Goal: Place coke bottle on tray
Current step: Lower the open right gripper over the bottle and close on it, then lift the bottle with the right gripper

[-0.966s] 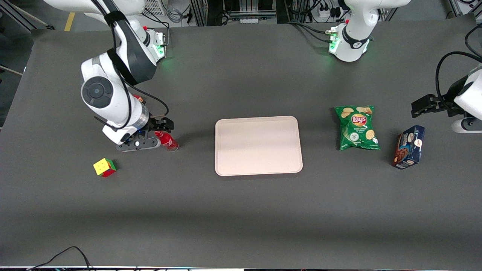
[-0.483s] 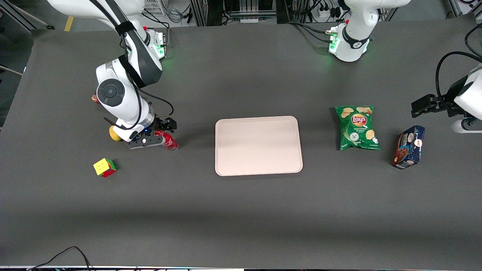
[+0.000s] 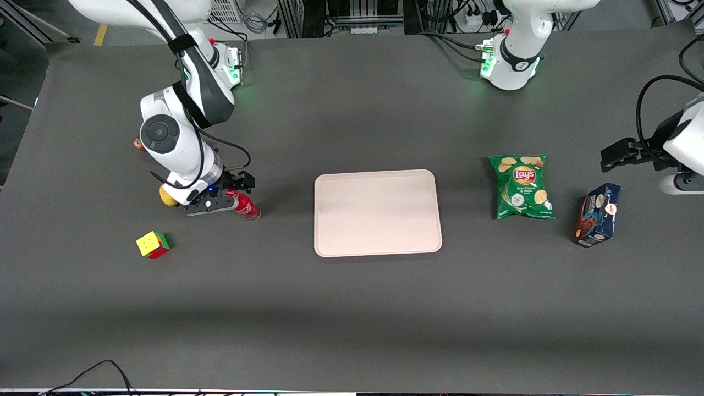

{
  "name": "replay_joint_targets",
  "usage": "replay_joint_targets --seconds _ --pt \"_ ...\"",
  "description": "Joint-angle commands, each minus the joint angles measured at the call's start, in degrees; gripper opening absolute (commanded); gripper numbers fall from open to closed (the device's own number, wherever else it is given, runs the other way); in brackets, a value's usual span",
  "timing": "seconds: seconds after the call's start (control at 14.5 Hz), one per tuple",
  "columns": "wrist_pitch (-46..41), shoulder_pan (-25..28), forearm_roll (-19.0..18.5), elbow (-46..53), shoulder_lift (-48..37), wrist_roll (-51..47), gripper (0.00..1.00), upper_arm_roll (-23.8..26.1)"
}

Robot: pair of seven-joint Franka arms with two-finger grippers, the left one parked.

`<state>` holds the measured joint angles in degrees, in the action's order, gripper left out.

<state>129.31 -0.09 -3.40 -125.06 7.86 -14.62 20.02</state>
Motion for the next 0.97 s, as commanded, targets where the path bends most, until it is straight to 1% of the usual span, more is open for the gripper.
replay_joint_targets --seconds 0.0,0.28,0.48,0.62,0.69,0.83,0.9 --pt "1.03 -0.70 -0.73 -1.59 -1.53 1.26 0.88 0.37" --pt "1.65 -0.70 -0.64 -1.59 -1.18 1.35 0.60 0.37" --pt "1.65 -0.70 -0.64 -1.41 -1.18 1.35 0.32 0.37" --pt "1.65 -0.70 -0.64 -1.33 -1.27 1.35 0.07 0.37" --pt "1.47 -0.70 -0.64 -1.15 -1.62 1.35 0.00 0.37" --pt "0.60 -0.70 -0.64 -0.63 -2.75 1.00 0.00 0.37" --pt "-1.15 -0.62 -0.64 0.42 -3.46 0.56 0.00 0.37"
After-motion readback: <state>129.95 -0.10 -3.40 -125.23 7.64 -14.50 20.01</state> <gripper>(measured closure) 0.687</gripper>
